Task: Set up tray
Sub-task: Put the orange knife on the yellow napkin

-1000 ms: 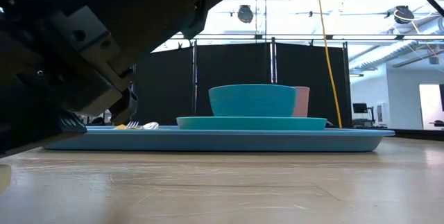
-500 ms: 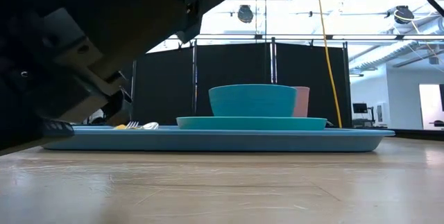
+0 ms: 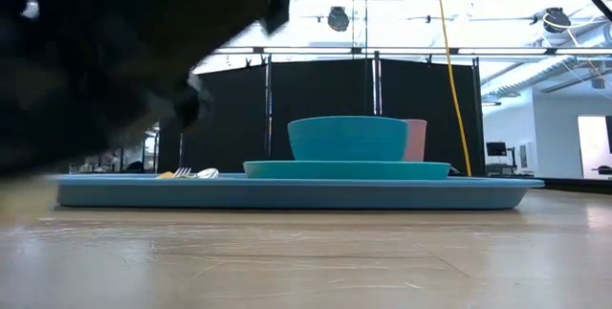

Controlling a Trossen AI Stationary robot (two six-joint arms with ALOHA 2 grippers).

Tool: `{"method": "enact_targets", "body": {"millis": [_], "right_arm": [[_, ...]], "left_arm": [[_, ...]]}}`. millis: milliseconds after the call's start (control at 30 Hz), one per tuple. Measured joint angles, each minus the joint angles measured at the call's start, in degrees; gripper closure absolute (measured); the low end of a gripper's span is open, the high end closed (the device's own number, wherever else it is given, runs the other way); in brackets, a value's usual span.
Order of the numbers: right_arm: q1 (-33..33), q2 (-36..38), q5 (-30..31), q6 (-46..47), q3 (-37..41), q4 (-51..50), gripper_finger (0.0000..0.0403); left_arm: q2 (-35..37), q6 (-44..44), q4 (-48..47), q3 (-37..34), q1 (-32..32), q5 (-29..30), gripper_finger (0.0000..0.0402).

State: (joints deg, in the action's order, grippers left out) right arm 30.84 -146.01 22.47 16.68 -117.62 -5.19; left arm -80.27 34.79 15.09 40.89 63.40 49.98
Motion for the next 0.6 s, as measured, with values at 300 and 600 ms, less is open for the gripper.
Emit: {"method": "enact_targets", "body": {"millis": [300,600], "right_arm": [[1.55,3.82,11.69,-3.39,-0.07,-5.09,0.0343],[3.52,7.98,26.97,-6.94,-0.07,-11.14,0.0343]], "left_arm": [[0.02,-1.31,2.19,-0.01,-0.04,7.61,0.0323],[0.00,-5.86,7.01,-0.03,0.04,13.56,0.0323]]}}
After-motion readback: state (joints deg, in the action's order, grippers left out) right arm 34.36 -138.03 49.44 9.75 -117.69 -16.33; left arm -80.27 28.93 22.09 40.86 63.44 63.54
